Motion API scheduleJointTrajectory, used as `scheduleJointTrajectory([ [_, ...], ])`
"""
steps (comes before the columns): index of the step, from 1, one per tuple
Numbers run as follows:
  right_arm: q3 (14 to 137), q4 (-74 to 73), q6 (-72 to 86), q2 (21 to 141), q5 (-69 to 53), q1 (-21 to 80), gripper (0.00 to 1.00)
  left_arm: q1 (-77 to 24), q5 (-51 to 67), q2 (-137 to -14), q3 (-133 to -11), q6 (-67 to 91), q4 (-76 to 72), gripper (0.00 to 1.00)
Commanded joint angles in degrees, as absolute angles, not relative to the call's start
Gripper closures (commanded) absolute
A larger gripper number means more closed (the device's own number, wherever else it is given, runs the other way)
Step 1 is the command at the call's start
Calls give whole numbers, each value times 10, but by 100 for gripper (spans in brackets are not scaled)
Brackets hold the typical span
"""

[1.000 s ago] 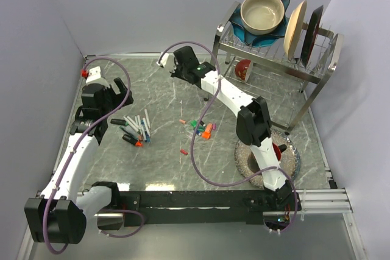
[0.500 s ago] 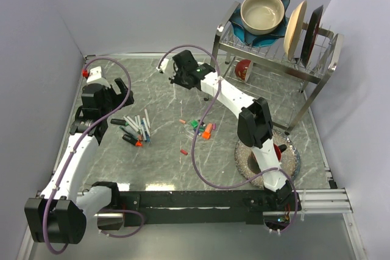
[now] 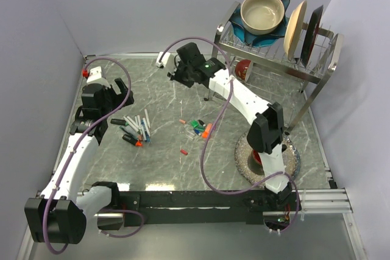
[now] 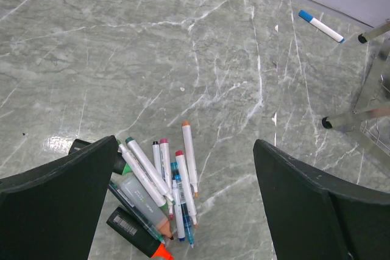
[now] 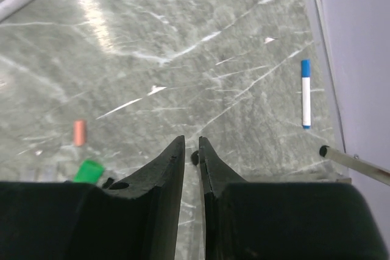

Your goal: Open the pen caps

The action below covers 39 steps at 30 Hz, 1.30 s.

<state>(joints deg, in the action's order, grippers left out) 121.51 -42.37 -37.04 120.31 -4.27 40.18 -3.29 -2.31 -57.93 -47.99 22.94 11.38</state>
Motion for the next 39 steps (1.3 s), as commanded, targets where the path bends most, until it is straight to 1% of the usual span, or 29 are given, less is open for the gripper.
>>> scheduleJointTrajectory([
  [1, 1192, -449, -366, 1152, -93, 410, 77, -30, -11, -571, -476, 215, 86, 1],
  [8, 1175, -476, -373, 1110, -151, 412, 78, -31, 37, -563, -470, 208, 69, 1],
  [12, 1135, -489, -381, 1064, -178, 413, 77, -30, 64, -567, -468, 207, 62, 1],
  [14, 1087, -483, -384, 1022, -185, 413, 77, -30, 94, -569, -468, 205, 56, 1],
  [15, 1065, -465, -381, 1004, -184, 412, 75, -30, 107, -570, -467, 200, 48, 1],
  [16, 1023, -456, -381, 987, -184, 412, 74, -30, 120, -570, -467, 200, 41, 1],
  [19, 946, -432, -384, 926, -180, 411, 73, -30, 181, -577, -468, 195, 24, 1],
  [24, 841, -387, -381, 829, -162, 408, 71, -30, 263, -613, -511, 171, 33, 1],
  [28, 753, -343, -366, 773, -123, 396, 67, -31, 303, -625, -538, 160, 35, 1],
  [32, 694, -291, -349, 720, -76, 360, 65, -33, 312, -635, -551, 158, 31, 1],
  [33, 683, -270, -344, 713, -66, 343, 64, -33, 313, -637, -553, 158, 32, 1],
  [37, 623, -217, -350, 684, -18, 313, 55, -33, 316, -639, -552, 158, 33, 1],
  [38, 612, -202, -352, 681, -1, 306, 50, -33, 316, -635, -548, 158, 31, 1],
  [39, 600, -167, -364, 679, 12, 301, 46, -33, 315, -634, -546, 157, 28, 1],
])
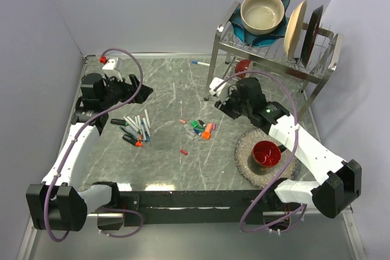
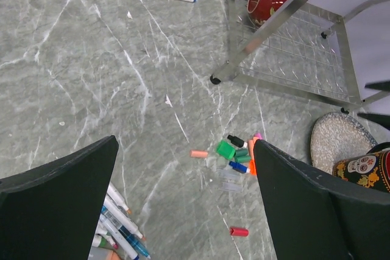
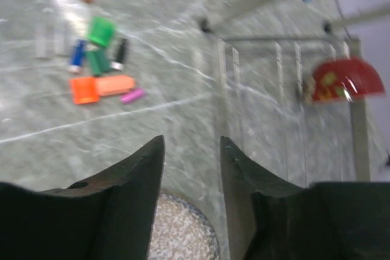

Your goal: Open the pen caps

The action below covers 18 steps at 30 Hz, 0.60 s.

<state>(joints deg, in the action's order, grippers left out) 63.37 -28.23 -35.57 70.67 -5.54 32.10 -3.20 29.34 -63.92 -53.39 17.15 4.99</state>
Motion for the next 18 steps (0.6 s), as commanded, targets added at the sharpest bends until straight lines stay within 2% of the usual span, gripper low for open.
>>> scheduleJointTrajectory([
  [1, 572, -141, -369, 679, 26, 292, 40, -34, 316, -632, -544, 156, 28, 0],
  [2, 559, -92, -388, 681, 61, 289, 29, -33, 318, -628, -541, 155, 26, 1],
  [4, 531, -50, -416, 693, 86, 287, 16, -33, 319, -622, -534, 153, 20, 1],
  [5, 521, -7, -440, 698, 98, 287, 0, -33, 318, -617, -529, 151, 18, 1],
  [11, 514, 87, -492, 779, 138, 280, 0, -34, 314, -598, -505, 142, 19, 1],
  [13, 530, 95, -487, 804, 138, 272, 4, -33, 312, -592, -498, 140, 19, 1],
  [15, 533, 120, -486, 819, 149, 264, 18, -33, 310, -586, -495, 138, 21, 1],
  [16, 534, 133, -487, 833, 153, 262, 31, -33, 309, -581, -492, 137, 22, 1],
  [18, 536, 164, -489, 847, 159, 251, 42, -33, 308, -578, -490, 137, 20, 1],
])
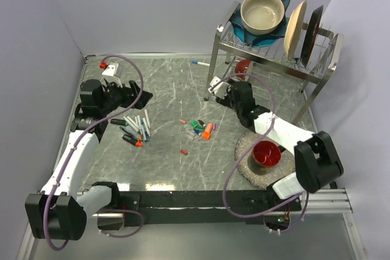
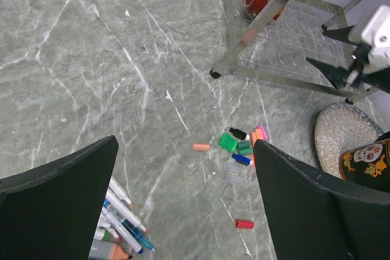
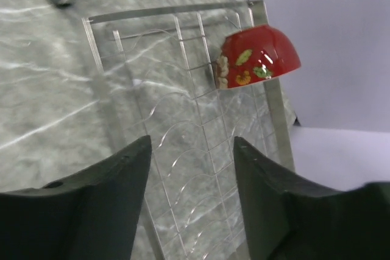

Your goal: Open the pen caps

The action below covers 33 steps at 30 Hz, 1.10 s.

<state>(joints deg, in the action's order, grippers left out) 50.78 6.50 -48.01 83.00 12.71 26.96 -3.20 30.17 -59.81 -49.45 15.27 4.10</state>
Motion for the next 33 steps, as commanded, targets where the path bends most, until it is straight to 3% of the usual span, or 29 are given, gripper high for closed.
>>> scheduleJointTrajectory([
  [1, 539, 172, -487, 861, 163, 247, 44, -33, 308, -577, -489, 138, 19, 1],
  [7, 560, 240, -476, 917, 185, 228, 55, -33, 311, -576, -483, 139, 16, 0],
  [28, 661, 233, -367, 1026, 114, 186, 57, -33, 316, -583, -471, 135, 10, 1],
  [33, 687, 220, -334, 1045, 109, 180, 62, -34, 314, -584, -470, 134, 11, 1],
])
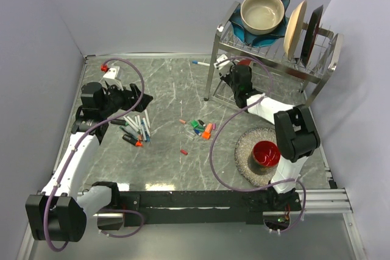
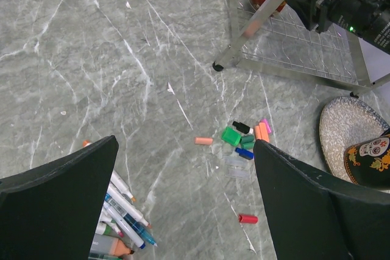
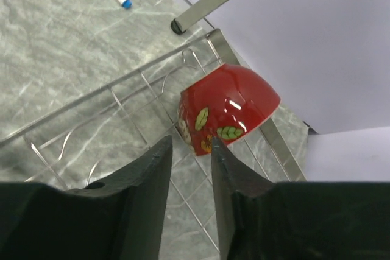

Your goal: Open the pen caps

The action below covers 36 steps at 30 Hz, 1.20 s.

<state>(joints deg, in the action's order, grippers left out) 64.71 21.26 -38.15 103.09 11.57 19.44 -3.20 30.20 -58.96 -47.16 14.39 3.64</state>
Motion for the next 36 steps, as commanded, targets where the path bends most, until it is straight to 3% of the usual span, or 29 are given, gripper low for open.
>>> scheduleJointTrajectory([
  [1, 688, 221, -327, 1046, 109, 179, 62, -34, 315, -584, -470, 134, 11, 1],
  [22, 721, 229, -279, 1101, 140, 178, 66, -33, 321, -596, -468, 134, 5, 0],
  [29, 687, 185, -275, 1043, 143, 178, 65, -34, 323, -606, -472, 148, -12, 1],
  [36, 657, 82, -291, 974, 78, 180, 59, -37, 273, -663, -503, 261, -41, 1],
])
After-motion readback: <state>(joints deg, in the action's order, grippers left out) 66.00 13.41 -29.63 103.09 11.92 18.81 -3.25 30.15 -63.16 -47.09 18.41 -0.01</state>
